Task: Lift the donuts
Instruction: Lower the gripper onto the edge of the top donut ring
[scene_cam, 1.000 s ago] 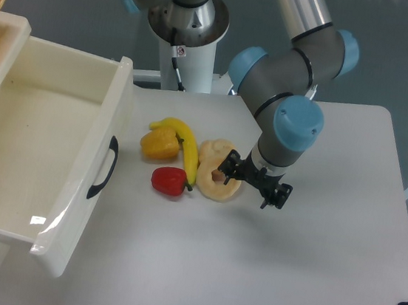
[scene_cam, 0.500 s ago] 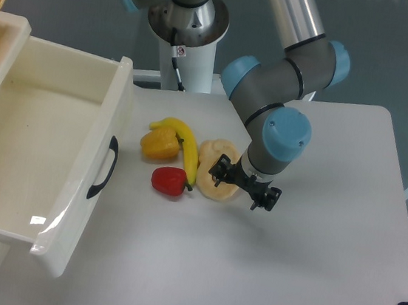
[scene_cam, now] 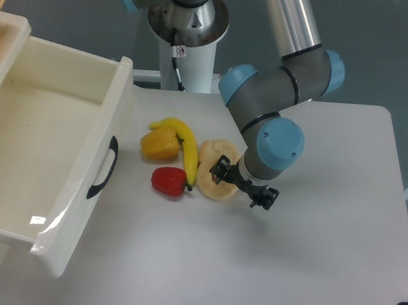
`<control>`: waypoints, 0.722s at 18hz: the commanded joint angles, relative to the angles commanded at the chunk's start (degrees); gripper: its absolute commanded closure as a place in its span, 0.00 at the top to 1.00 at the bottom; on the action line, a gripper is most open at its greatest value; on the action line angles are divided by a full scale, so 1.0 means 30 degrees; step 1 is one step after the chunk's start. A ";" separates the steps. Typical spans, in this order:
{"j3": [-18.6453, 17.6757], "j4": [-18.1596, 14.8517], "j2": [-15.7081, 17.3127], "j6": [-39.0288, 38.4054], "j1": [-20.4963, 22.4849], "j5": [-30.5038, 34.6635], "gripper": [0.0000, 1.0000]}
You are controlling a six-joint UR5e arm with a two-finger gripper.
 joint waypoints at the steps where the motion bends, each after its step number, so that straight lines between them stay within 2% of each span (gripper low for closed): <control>1: 0.0000 -0.0029 -0.0030 -0.0001 -0.0029 0.0000 1.00; 10: 0.0000 -0.0029 -0.0059 0.0146 0.0029 0.0264 0.88; 13: 0.0000 -0.0029 -0.0059 0.0146 0.0029 0.0264 0.81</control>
